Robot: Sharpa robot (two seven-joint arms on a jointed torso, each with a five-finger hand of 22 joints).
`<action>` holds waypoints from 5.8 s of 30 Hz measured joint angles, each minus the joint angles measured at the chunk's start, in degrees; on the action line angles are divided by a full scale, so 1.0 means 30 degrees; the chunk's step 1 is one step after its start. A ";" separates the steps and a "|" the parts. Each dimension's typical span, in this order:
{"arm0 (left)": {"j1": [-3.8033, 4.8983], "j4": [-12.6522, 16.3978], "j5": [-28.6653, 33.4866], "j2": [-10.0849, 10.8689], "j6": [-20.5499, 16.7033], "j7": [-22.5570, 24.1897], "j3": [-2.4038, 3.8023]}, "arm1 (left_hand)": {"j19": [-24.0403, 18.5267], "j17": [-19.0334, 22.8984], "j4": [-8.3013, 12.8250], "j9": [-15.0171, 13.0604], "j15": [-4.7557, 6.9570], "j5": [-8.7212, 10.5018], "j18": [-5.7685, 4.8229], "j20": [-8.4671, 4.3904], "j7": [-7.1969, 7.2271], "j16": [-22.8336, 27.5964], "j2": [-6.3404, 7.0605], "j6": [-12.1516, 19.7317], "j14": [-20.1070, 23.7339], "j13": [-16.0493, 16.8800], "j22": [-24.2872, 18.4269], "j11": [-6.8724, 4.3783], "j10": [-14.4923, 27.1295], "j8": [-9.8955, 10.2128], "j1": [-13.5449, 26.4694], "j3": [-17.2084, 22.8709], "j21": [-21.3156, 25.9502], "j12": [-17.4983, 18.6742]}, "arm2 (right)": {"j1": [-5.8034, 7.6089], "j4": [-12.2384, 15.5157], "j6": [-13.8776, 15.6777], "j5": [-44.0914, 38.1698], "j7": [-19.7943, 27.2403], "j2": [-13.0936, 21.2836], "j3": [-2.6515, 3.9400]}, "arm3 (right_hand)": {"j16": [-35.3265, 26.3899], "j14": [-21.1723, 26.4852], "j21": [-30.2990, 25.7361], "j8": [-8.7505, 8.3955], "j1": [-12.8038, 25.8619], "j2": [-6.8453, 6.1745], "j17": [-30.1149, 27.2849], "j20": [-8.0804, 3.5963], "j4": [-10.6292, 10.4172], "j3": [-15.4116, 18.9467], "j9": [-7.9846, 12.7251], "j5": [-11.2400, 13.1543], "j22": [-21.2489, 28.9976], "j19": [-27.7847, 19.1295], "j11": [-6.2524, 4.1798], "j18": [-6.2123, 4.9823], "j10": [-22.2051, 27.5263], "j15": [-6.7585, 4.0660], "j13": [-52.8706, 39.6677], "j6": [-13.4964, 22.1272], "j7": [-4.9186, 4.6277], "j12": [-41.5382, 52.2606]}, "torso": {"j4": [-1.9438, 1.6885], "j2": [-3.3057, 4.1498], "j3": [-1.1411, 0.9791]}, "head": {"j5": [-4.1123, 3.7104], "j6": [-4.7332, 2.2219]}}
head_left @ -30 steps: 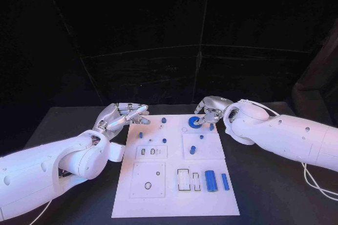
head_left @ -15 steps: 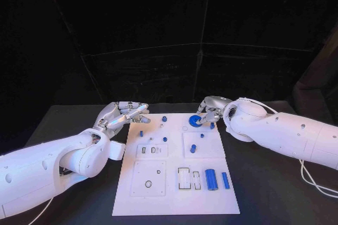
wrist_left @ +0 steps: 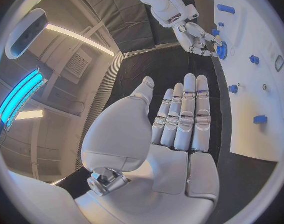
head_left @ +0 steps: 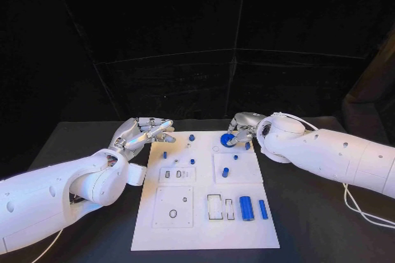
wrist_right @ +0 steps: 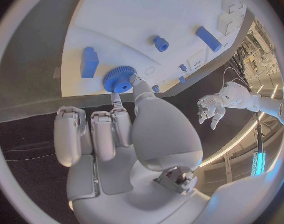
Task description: Assemble the parts on the task board
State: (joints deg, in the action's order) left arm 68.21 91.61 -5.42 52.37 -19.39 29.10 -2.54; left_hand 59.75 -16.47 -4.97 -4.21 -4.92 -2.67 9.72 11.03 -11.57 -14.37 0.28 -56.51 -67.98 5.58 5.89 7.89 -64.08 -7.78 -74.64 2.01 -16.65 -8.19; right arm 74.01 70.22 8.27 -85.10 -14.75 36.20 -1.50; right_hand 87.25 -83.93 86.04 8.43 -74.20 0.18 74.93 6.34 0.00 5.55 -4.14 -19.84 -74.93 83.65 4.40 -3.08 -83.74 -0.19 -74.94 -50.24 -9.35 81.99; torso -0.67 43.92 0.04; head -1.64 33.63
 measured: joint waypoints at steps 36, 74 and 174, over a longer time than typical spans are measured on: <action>-0.0001 -0.0044 0.0000 0.0061 0.0038 -0.0049 0.0001 | 0.0000 -0.0071 0.0106 0.0000 0.0000 0.0000 0.0000 0.0000 0.0001 -0.0001 -0.0095 0.0000 0.0000 0.0013 -0.0012 0.0000 0.0000 -0.0001 -0.0095 0.0000 0.0071 -0.0001 | -0.0022 0.2118 0.1909 -0.1569 0.0324 -0.0208 0.0004 | 0.0088 -0.0004 0.0089 0.0794 -0.0786 0.0556 -0.0007 -0.0412 0.0499 -0.3675 0.0023 0.1173 0.0006 0.0136 -0.0516 -0.0004 -0.0098 -0.0352 0.0004 -0.1682 0.0132 0.0777 | -0.0002 -0.0031 0.0013 | 0.0097 0.0000; 0.0002 -0.0122 0.0001 0.0038 0.0062 -0.0060 0.0004 | 0.0000 -0.0085 0.0156 0.0000 0.0000 0.0000 0.0000 -0.0001 0.0000 0.0074 -0.0095 0.0000 -0.0001 0.0007 -0.0032 0.0000 0.0000 0.0074 -0.0095 0.0053 0.0071 0.0073 | -0.0575 -0.0631 0.2155 -0.4331 0.0287 -0.4646 -0.0058 | 0.0088 -0.0004 0.0088 -0.0132 0.0180 -0.0423 -0.0010 -0.0410 0.0099 -0.4550 0.0111 0.2671 0.0009 0.0136 -0.0513 -0.0006 -0.0100 -0.0347 0.0006 -0.2382 0.0306 0.0522 | -0.0027 0.0009 -0.0015 | 0.0472 0.0203; 0.0018 -0.0722 0.0006 0.0082 0.0123 -0.0152 0.0000 | 0.0000 -0.0313 0.0476 0.0012 0.0000 0.0000 -0.0002 0.0000 0.0001 0.0146 -0.0401 0.0001 -0.0001 0.0041 -0.0104 0.0000 0.0000 0.0151 -0.0401 0.0157 0.0221 0.0218 | -0.0596 0.2426 0.3642 0.4498 0.6535 0.4898 -0.0108 | 0.0144 0.0000 0.0154 -0.1487 -0.1557 -0.0655 -0.0010 -0.0067 -0.0921 -0.1121 0.0075 0.2266 0.0003 0.0066 -0.0174 0.0297 -0.0028 0.0066 0.0006 -0.1150 0.0286 -0.0301 | 0.0504 -0.0099 -0.0161 | 0.0297 0.0064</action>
State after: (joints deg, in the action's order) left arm 68.27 89.44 -5.40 52.62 -19.02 28.64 -2.54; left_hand 59.75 -17.41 -3.54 -4.17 -4.92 -2.67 9.71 11.03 -11.57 -13.93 -0.92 -56.51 -67.98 5.70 5.58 7.89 -64.09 -7.33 -75.85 2.48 -15.98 -7.54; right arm 72.22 77.50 19.19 -71.60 4.86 50.89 -1.82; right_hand 87.69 -83.93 86.50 3.97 -78.87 -1.79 74.91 6.14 -2.76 2.19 -3.92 -13.04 -74.92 83.85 3.87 -2.19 -83.83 0.00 -74.92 -53.69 -8.49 81.08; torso 0.84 43.63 -0.44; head -0.75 33.83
